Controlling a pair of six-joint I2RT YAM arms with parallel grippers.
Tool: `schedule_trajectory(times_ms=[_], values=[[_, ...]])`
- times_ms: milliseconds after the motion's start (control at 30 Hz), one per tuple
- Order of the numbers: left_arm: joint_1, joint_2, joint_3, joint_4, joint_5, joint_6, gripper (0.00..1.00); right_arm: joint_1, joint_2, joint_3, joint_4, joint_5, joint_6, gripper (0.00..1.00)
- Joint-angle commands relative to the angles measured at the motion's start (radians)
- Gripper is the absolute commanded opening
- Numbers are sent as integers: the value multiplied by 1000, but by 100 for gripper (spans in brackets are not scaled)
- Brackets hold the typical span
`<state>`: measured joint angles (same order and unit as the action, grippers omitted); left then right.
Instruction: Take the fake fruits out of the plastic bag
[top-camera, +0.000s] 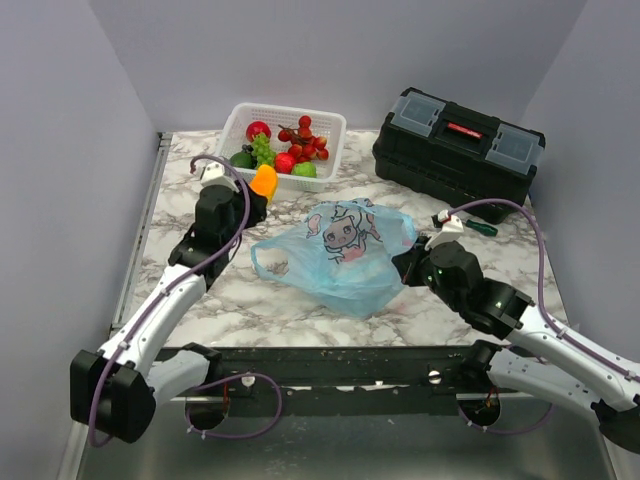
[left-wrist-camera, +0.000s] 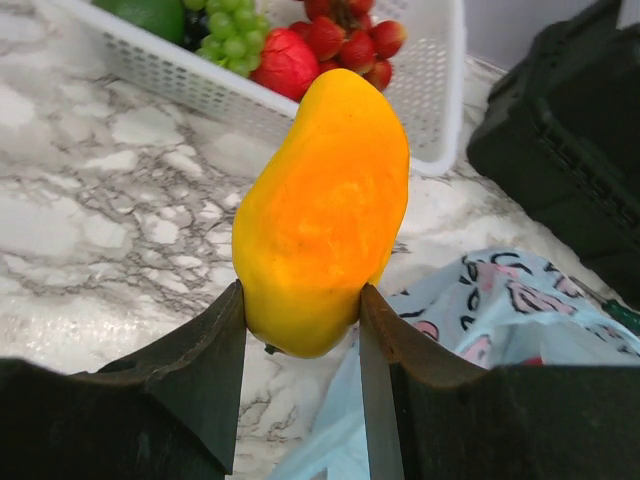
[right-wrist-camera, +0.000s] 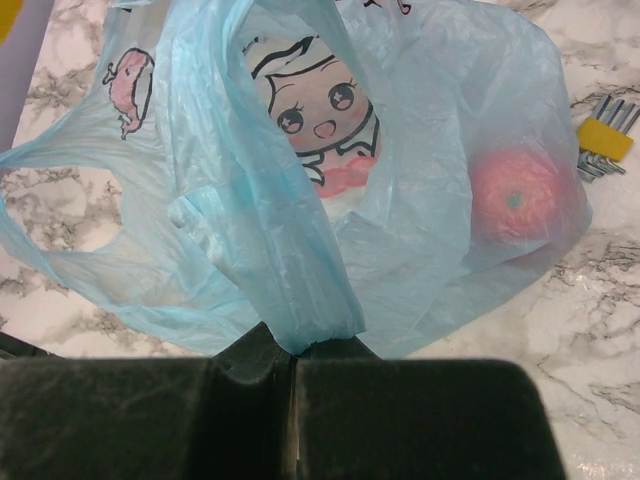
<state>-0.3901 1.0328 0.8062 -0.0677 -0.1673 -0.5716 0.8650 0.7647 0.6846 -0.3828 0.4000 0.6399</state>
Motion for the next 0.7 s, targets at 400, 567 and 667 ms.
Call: schedule_trajectory(times_ms=[400,567,667], values=[[233,410,337,-46,250,-393,0,7,11,18,19,28,-25,1],[294,610,496,36,422,-533,0,6,-12,12,12,32,-25,1],[317,725,593,105,530,-629,0,6,-24,14,0,39,-21,1]])
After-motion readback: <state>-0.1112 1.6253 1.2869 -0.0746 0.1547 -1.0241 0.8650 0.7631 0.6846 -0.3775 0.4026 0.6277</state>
